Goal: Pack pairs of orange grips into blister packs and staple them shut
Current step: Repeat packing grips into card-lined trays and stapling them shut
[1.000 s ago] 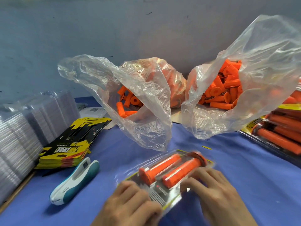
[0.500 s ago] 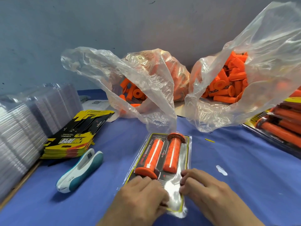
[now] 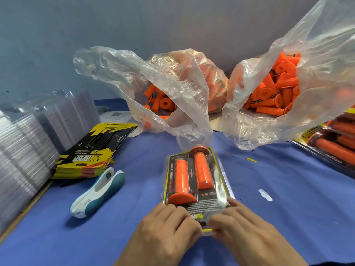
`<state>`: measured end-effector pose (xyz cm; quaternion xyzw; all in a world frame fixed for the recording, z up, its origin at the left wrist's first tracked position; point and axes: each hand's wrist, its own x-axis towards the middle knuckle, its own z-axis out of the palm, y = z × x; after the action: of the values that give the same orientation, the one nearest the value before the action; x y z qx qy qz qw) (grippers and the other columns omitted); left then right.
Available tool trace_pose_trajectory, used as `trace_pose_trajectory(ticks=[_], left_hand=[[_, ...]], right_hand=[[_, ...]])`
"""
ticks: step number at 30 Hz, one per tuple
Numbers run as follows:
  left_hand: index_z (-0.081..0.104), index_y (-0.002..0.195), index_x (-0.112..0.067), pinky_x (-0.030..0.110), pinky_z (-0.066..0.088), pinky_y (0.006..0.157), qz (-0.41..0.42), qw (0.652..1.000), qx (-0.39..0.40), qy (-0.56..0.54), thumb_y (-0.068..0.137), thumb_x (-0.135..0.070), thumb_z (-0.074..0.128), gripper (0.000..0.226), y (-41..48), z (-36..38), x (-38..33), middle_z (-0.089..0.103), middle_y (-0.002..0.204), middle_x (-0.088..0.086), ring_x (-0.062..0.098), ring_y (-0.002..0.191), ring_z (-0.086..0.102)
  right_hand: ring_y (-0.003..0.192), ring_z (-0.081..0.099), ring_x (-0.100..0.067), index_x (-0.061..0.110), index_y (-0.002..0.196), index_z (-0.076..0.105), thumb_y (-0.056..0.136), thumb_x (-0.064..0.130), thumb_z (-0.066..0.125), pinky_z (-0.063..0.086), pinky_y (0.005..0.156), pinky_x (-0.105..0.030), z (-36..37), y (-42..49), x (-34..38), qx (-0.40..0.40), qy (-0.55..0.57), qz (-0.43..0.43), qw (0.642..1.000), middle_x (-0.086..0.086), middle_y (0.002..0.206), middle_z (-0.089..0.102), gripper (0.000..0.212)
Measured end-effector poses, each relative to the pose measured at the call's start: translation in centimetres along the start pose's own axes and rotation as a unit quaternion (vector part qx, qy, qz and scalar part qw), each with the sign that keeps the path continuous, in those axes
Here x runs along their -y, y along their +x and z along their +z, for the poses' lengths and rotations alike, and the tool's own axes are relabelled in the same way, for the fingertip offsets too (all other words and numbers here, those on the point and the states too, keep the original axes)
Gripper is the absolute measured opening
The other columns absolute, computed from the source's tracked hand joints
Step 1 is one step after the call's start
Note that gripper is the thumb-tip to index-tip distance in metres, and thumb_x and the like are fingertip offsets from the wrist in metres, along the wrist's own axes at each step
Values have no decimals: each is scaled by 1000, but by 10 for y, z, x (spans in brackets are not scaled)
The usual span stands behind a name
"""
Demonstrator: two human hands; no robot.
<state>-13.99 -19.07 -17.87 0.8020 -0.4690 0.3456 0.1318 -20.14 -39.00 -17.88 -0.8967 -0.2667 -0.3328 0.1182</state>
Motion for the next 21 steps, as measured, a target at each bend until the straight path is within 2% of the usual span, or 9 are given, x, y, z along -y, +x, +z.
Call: trace_pose_trajectory(ticks=[4, 7, 9, 11, 12, 14, 16, 18, 21], left_hand=[[63, 66, -17, 30, 44, 51, 28, 999, 26, -3, 90, -17, 67, 24, 2, 0, 5, 49, 64, -1, 21, 56, 44], [65, 73, -17, 29, 49, 63, 35, 998, 39, -32, 93, -13, 61, 20, 2, 2, 12, 53, 70, -3, 20, 63, 47], [66, 75, -16, 28, 50, 69, 29, 998, 34, -36, 94, -14, 61, 19, 6, 4, 12, 54, 72, -3, 21, 66, 51], [68, 77, -16, 29, 50, 67, 27, 999, 29, -19, 92, -13, 65, 16, 10, 6, 8, 55, 72, -2, 23, 66, 53], [68, 77, -17, 28, 49, 68, 27, 999, 26, -12, 90, -12, 68, 14, 12, 7, 5, 54, 71, -1, 23, 64, 52], [66, 74, -17, 18, 40, 79, 32, 999, 15, -7, 87, -11, 72, 15, 14, 8, 0, 51, 67, -1, 22, 61, 48], [63, 69, -16, 17, 31, 83, 34, 999, 8, -20, 91, -14, 69, 23, 15, 6, -3, 48, 65, 0, 22, 60, 44], [59, 66, -15, 13, 30, 78, 34, 998, 14, -49, 94, -17, 65, 29, 17, 4, -2, 48, 66, 0, 22, 60, 42], [59, 68, -14, 17, 37, 67, 49, 996, 33, -72, 92, -12, 65, 26, 17, 2, 5, 54, 72, -1, 20, 64, 45]], right_hand=[[93, 61, -11, 24, 95, 68, 83, -4, 65, 41, 104, -21, -11, -1, -22, 40, 15, 4, 999, 7, 90, 60, 30], [86, 53, -5, 23, 90, 65, 88, 3, 53, 39, 108, -28, -12, -2, -40, 24, 26, 19, 999, 10, 88, 58, 24], [79, 57, -7, 25, 89, 67, 87, 8, 54, 36, 110, -35, -12, -3, -49, 23, -12, 27, 999, 12, 86, 59, 22], [76, 62, -12, 26, 90, 71, 73, -5, 60, 38, 107, -39, -8, -5, -49, 35, -70, 33, 996, 8, 84, 61, 37], [77, 63, -14, 27, 92, 71, 67, -8, 55, 40, 104, -39, -5, -5, -46, 37, -75, 27, 996, 7, 85, 61, 46], [77, 61, -15, 29, 95, 67, 74, -3, 51, 45, 96, -32, 0, -4, -36, 30, -49, 10, 998, 7, 87, 59, 42], [75, 56, -14, 29, 90, 63, 84, 1, 56, 46, 83, -25, 0, 1, -30, 24, -8, -6, 1000, 9, 85, 57, 30], [75, 54, -13, 26, 84, 64, 79, -3, 67, 45, 73, -21, -3, 3, -33, 36, 34, 9, 999, 10, 84, 56, 30], [83, 52, -7, 26, 84, 65, 75, -11, 70, 42, 74, -13, -10, 0, -43, 65, 115, 26, 991, 12, 89, 56, 38]])
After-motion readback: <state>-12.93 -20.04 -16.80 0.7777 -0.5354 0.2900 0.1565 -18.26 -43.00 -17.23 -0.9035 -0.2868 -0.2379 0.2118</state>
